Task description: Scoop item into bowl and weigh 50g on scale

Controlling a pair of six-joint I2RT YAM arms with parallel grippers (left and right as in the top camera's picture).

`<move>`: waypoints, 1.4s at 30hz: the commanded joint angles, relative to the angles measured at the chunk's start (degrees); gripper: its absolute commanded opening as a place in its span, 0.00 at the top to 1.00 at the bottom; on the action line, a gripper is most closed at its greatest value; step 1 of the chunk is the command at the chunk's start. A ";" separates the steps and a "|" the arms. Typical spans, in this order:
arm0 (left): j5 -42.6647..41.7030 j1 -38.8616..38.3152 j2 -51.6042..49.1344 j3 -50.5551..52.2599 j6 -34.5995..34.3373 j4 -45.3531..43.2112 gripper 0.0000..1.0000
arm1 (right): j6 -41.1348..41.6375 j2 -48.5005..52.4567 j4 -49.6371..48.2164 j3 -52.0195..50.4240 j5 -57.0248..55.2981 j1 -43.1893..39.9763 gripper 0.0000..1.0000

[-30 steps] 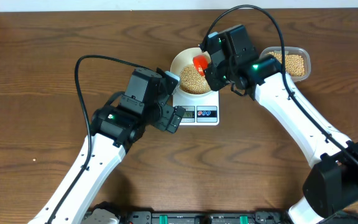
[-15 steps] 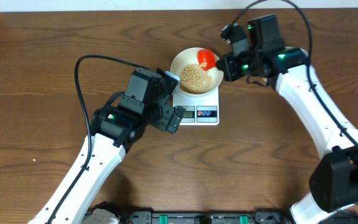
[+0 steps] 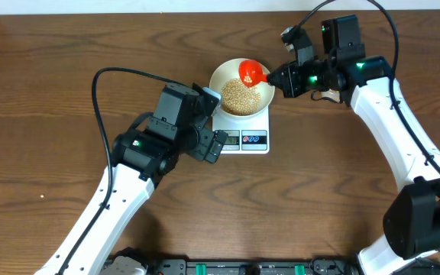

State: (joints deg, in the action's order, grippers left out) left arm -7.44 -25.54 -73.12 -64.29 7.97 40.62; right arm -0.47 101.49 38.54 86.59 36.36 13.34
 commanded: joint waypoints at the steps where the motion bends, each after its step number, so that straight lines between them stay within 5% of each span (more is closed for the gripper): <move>1: -0.28 0.20 0.13 0.22 0.57 0.09 0.03 | -0.46 -1.64 0.68 1.38 -3.28 1.42 0.99; 17: -0.28 0.20 0.13 0.22 0.57 0.09 0.03 | -4.55 -1.64 1.60 1.40 -27.56 12.74 0.99; 42: -0.28 0.20 0.13 0.22 0.57 0.09 0.03 | -21.09 -1.64 0.85 1.40 -28.72 13.68 0.99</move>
State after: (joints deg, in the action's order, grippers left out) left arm -7.42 -25.54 -73.12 -64.29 7.97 40.62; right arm -17.21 101.49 39.70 86.59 7.86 26.24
